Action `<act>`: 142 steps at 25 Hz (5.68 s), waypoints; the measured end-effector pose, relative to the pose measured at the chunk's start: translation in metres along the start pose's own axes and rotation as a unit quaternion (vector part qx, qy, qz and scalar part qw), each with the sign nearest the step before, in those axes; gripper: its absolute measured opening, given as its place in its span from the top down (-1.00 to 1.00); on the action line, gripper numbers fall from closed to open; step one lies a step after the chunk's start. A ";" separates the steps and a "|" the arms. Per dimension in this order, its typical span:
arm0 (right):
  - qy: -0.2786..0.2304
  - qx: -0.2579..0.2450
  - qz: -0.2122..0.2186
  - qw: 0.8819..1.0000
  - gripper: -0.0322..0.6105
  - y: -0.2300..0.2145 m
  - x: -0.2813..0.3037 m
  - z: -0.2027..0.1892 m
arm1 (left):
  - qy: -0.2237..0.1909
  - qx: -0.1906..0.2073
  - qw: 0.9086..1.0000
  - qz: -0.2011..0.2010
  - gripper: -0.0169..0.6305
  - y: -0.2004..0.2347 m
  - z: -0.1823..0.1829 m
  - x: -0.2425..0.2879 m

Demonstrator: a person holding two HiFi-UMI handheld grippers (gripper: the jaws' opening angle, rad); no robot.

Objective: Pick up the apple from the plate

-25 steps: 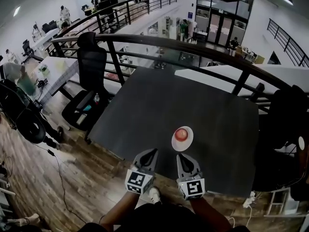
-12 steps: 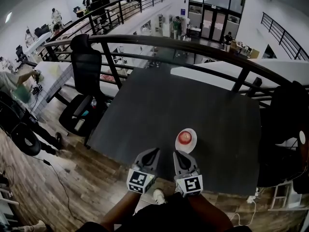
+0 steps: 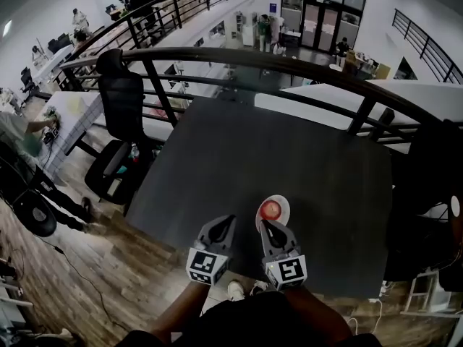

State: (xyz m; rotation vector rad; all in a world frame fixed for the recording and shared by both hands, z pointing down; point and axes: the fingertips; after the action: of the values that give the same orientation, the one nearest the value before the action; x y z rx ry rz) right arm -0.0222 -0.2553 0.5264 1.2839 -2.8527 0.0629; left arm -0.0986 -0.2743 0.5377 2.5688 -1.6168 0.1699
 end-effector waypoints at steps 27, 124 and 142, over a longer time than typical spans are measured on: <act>0.082 0.011 -0.027 0.996 0.82 -0.083 -0.003 -0.074 | 0.052 0.011 0.999 -0.010 0.88 -0.008 -0.027 0.069; 0.015 -0.027 -0.053 0.998 -0.33 -0.090 0.004 0.072 | 0.003 0.008 0.999 -0.045 0.88 -0.001 0.032 0.086; 0.007 -0.035 -0.052 0.998 -0.33 -0.094 0.003 0.072 | 0.003 0.006 0.999 -0.046 0.88 -0.010 0.027 0.091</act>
State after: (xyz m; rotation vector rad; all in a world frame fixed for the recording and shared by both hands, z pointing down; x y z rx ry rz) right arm 0.0465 -0.3231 0.4577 1.4081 -2.7455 -0.0300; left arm -0.0490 -0.3549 0.5243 2.6423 -1.4970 0.1801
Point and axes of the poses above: the fingertips, and each gripper's own axes: x forward along the fingers, y to its left, z out of its top, and after that the axes turned 14 degrees about z, right-handed
